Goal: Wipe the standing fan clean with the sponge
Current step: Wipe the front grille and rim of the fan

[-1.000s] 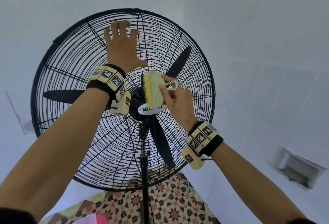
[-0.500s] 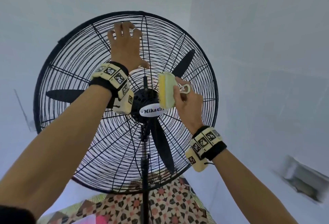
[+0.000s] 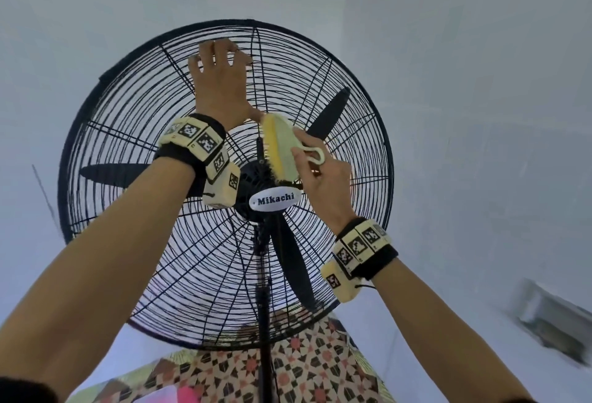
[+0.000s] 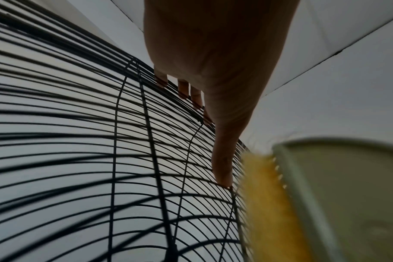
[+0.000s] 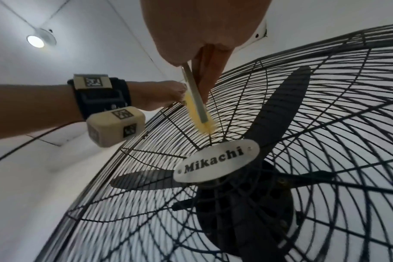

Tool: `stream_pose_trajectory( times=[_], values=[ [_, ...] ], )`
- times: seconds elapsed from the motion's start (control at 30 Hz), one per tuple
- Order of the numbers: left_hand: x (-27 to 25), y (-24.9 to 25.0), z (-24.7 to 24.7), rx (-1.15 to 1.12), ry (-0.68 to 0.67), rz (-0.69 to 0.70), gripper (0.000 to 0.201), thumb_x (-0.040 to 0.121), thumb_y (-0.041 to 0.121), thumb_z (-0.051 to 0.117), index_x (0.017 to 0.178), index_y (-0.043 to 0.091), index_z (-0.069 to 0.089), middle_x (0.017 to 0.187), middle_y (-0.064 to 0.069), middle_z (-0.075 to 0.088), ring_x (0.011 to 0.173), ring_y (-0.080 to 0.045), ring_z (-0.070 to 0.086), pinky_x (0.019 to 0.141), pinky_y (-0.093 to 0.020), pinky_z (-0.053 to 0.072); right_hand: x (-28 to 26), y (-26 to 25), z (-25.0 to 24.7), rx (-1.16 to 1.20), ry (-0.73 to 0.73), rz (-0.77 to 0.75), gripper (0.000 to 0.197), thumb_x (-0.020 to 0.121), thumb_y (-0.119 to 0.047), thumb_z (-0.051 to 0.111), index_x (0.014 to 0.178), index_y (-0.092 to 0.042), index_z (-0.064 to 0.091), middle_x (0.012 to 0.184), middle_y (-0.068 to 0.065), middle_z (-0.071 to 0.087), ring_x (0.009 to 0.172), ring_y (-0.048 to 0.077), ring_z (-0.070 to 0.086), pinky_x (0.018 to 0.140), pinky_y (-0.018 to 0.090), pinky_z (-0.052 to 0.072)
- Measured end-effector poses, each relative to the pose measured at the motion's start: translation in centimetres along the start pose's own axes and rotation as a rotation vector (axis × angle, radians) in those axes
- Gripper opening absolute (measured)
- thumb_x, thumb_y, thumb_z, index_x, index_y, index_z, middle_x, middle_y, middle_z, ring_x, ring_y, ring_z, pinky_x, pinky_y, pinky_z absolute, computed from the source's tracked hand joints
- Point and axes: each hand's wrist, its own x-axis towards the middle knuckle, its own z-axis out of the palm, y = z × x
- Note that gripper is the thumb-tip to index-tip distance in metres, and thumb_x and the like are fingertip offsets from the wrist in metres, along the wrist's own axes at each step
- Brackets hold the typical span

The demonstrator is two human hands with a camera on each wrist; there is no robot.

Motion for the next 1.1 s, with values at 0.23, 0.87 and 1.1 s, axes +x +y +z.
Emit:
stream_pose_trajectory(
  times=[0.23, 0.87, 1.1],
  values=[
    [0.1, -0.5, -0.2, 0.012, -0.001, 0.023, 0.111, 0.052, 0.061, 0.095, 0.143, 0.019, 0.048, 0.152, -0.012, 0.034, 0.145, -0.041, 0.025, 0.119, -0.058, 0.019, 1.6, -0.4, -0.9, -0.004, 0.056, 0.039, 0.032, 0.107, -0.023, 0.055, 0.136, -0.011, 0.062, 0.081, 0.002, 0.074, 0.062, -0.002, 0.066, 0.045, 0.012, 0.048],
    [0.2, -0.6, -0.3, -0.013, -0.018, 0.007, 0.108, 0.055, 0.055, 0.096, 0.145, 0.019, 0.047, 0.154, -0.011, 0.032, 0.146, -0.042, 0.024, 0.120, -0.058, 0.019, 3.7, -0.4, -0.9, -0.098, 0.013, 0.009, 0.030, 0.108, -0.024, 0.052, 0.133, -0.010, 0.063, 0.071, -0.005, 0.068, 0.052, -0.002, 0.060, 0.047, 0.010, 0.044],
    [0.0, -0.5, -0.8, -0.032, -0.030, -0.002, 0.107, 0.057, 0.052, 0.097, 0.145, 0.019, 0.047, 0.154, -0.011, 0.031, 0.147, -0.041, 0.021, 0.121, -0.055, 0.016, 4.6, 0.9, -0.8, -0.176, 0.058, 0.049, 0.034, 0.109, -0.028, 0.049, 0.136, -0.011, 0.061, 0.077, -0.001, 0.072, 0.058, 0.009, 0.068, 0.048, 0.027, 0.058]
  ],
)
